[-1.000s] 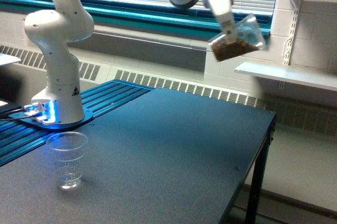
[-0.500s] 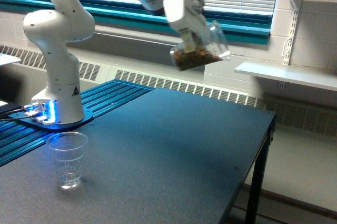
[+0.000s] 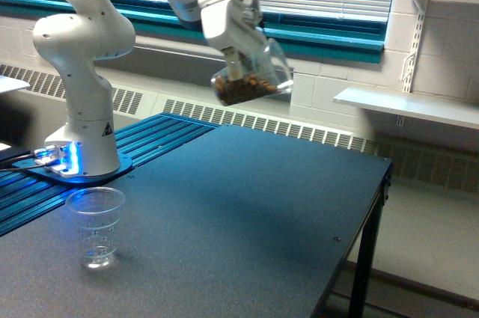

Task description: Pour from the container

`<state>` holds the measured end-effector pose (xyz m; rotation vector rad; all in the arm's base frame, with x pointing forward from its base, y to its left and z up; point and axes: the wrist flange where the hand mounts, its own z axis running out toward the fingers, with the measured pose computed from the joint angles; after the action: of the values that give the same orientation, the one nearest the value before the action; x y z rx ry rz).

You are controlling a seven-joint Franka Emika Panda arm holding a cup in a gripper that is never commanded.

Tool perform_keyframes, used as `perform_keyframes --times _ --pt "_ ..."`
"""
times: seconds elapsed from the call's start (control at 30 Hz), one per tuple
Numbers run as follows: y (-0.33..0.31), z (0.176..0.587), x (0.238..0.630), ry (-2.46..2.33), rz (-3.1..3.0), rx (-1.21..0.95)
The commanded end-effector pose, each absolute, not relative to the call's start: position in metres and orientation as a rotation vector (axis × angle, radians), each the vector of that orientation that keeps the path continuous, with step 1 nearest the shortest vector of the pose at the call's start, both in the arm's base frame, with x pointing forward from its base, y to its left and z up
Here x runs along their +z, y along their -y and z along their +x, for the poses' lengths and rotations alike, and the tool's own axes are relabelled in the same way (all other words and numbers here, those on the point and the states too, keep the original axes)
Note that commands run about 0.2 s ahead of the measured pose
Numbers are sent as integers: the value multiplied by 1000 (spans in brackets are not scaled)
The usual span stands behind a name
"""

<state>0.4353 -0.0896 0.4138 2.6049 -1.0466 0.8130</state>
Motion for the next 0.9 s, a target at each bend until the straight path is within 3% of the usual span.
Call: perform_keyframes --times 0.03,0.9 --pt "106 403 404 1194 2536 802" --pt "176 298 370 1404 2397 691"
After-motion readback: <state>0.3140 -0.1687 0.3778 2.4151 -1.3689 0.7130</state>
